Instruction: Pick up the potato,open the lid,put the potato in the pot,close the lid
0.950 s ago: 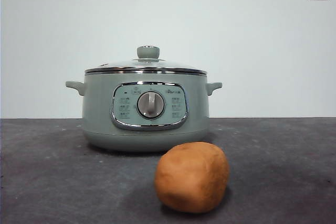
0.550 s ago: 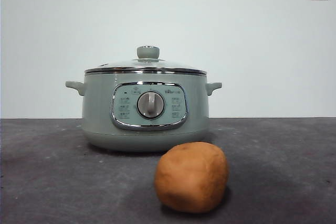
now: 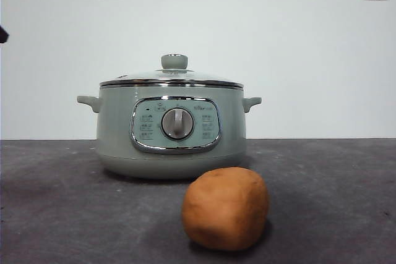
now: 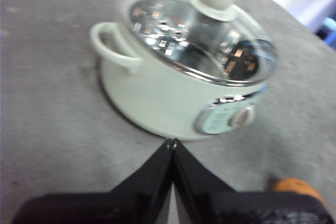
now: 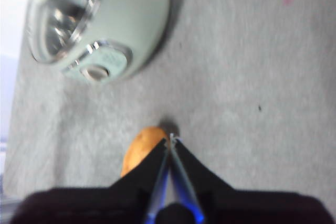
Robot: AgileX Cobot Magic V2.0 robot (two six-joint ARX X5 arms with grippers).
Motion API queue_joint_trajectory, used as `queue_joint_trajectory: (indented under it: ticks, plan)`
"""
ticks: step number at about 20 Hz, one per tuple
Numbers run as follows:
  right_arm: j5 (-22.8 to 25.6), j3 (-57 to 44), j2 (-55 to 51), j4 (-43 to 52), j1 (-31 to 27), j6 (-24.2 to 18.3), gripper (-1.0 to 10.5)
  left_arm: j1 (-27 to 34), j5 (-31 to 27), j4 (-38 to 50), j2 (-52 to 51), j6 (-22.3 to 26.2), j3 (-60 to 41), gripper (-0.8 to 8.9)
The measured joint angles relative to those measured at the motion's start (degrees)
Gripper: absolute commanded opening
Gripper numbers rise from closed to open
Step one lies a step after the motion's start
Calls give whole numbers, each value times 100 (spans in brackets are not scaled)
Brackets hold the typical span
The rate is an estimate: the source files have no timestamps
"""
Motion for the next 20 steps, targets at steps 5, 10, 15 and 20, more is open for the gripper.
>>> queue_joint_trajectory:
  ticks: [5,10,15,20]
  plan:
    - [-199,282,852,-44,236,-203,330,0,549,-251,330,-24,245,-4]
    - [92,726,1996,-44,1283,-256,371,0,780,-284,361,-24,315,-4]
    - [1176,1191,3163,-24,2693,155,612,0,780,-382,361,-24,315,-4]
    - [1731,1735,4146,-22,3679,887,598,0,780,-402,380,-24,315,-4]
